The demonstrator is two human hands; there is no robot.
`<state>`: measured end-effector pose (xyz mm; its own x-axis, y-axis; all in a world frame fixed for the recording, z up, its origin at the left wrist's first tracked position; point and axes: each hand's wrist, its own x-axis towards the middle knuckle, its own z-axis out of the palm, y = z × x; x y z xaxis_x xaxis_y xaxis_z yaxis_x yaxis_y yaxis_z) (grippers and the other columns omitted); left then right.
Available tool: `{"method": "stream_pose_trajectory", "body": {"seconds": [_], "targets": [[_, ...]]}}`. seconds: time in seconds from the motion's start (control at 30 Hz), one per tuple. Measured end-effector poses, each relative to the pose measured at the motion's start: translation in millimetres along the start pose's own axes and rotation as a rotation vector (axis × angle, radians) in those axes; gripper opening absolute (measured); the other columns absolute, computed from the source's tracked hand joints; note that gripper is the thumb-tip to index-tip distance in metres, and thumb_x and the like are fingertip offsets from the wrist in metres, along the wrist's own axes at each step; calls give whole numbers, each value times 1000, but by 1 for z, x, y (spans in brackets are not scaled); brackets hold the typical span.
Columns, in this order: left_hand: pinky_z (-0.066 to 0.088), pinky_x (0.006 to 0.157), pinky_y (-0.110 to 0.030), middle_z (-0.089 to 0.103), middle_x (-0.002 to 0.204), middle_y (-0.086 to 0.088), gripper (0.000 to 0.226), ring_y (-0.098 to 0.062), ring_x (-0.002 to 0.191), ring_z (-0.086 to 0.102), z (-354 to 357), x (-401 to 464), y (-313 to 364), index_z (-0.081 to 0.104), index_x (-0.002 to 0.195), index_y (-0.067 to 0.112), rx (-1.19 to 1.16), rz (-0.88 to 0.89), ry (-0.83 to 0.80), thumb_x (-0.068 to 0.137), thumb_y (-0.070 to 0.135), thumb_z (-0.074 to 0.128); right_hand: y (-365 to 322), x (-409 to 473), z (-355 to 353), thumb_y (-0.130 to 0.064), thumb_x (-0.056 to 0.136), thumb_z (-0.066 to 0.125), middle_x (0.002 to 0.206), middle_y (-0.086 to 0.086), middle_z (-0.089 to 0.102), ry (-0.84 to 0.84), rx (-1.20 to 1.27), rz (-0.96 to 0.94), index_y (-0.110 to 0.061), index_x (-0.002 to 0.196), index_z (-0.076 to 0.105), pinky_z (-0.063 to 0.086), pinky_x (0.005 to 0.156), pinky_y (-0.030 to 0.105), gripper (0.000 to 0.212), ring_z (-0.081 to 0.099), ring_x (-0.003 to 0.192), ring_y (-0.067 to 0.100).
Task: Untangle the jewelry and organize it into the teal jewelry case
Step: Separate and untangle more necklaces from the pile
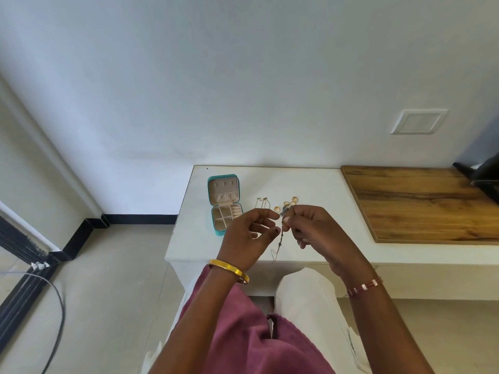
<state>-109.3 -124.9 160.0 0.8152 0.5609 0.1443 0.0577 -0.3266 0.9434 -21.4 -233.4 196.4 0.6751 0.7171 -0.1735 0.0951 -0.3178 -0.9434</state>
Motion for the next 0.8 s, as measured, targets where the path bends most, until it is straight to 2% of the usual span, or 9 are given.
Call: {"method": "stream_pose_trajectory", "body": {"seconds": [0.17,0.27,0.37,0.47,0.57,0.63,0.73,0.8], "targets": [[46,64,-4,63,73,14,10,9,65,59,2,1,0,65,84,18,-30,-3,-14,82,9,63,-2,-3,-1,-8,92,47,48,-1,30,-7,-7,4,-14,72,62,30,51,25,25,27,46,10],[45,65,-3,63,71,13,8,10,64,59,1,2,1,65,82,16,-61,-5,-12,82,8,62,-4,-7,-4,-9,93,47,48,-2,28,-63,20,15,-17,77,64,33,49,23,25,25,43,7],[45,62,-5,64,70,9,7,4,63,59,0,2,2,63,79,18,-89,-6,-15,83,12,62,-5,-8,-4,-10,94,47,47,-3,29,-117,60,12,-16,79,63,34,51,23,23,24,43,8],[45,61,-7,64,69,4,12,-2,64,59,-1,2,4,61,75,20,-101,-16,-39,84,12,60,-4,-7,-3,-10,93,48,44,-2,41,-100,54,-16,-14,77,61,36,54,23,21,33,45,10],[45,61,-7,63,68,3,20,0,62,58,-1,1,4,60,72,19,-107,-42,-15,84,3,57,-3,-4,-3,-9,92,48,58,3,59,-63,32,-5,-12,72,62,42,62,25,25,46,56,15],[44,60,-6,63,66,6,22,3,60,57,-1,1,3,60,69,20,-63,-44,19,81,2,58,-2,-3,-3,-9,91,48,67,3,64,-37,20,11,-12,69,62,44,69,26,27,52,62,13],[42,59,-3,60,63,15,24,8,58,55,-1,1,3,60,65,23,67,-6,78,77,3,61,-2,-2,1,-9,90,49,71,1,65,-22,-64,-15,-15,66,61,44,63,11,28,56,68,9],[41,61,-1,58,64,16,16,7,60,56,-2,1,1,62,68,19,171,19,124,76,4,62,-2,-3,2,-6,90,48,70,2,64,1,-81,-41,-14,66,60,41,56,4,28,56,67,8]]}}
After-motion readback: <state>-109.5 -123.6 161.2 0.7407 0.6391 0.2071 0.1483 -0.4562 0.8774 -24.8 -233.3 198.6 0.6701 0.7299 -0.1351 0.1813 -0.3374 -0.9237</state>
